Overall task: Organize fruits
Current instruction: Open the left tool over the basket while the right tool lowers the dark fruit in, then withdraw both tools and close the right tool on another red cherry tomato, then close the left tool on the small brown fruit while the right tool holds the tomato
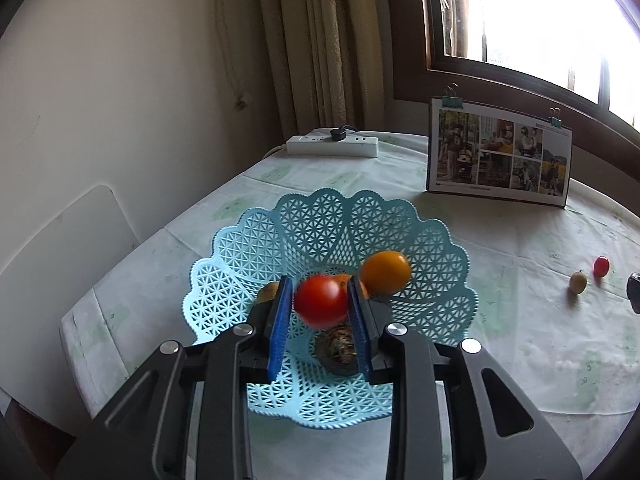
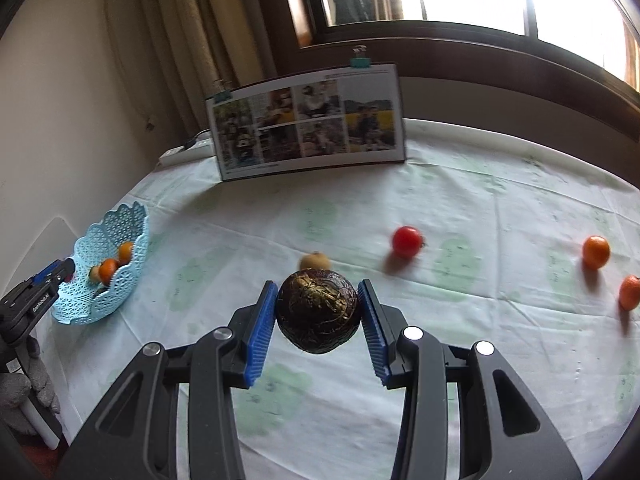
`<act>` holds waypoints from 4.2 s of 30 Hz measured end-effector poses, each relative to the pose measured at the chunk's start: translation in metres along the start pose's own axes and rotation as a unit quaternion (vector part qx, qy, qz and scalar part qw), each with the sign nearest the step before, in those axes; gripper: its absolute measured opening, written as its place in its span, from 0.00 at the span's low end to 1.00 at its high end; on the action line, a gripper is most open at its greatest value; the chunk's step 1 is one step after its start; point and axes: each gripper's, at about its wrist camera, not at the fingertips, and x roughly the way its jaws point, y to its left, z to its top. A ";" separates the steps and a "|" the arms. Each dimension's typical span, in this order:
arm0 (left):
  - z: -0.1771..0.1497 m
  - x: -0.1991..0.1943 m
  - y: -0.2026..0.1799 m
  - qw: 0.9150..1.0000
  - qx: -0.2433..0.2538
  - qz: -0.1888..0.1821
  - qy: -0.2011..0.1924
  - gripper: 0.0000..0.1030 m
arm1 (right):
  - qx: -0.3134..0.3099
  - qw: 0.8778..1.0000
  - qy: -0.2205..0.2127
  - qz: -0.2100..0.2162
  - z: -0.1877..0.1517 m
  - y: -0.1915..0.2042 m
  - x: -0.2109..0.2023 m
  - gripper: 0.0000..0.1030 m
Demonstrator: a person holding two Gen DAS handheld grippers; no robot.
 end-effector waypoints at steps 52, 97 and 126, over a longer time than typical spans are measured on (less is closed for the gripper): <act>0.005 -0.018 0.005 0.999 -0.018 -0.013 -0.030 0.93 | -0.004 1.000 -0.006 -0.022 0.037 0.033 0.058 0.48; 0.017 -0.016 -0.161 0.986 0.118 -0.111 -0.027 0.94 | 0.041 0.996 -0.023 -0.072 0.032 -0.083 0.029 0.30; -0.006 0.058 -0.263 0.954 0.154 -0.229 0.120 0.26 | 0.060 0.996 -0.017 -0.063 0.016 -0.096 0.021 0.30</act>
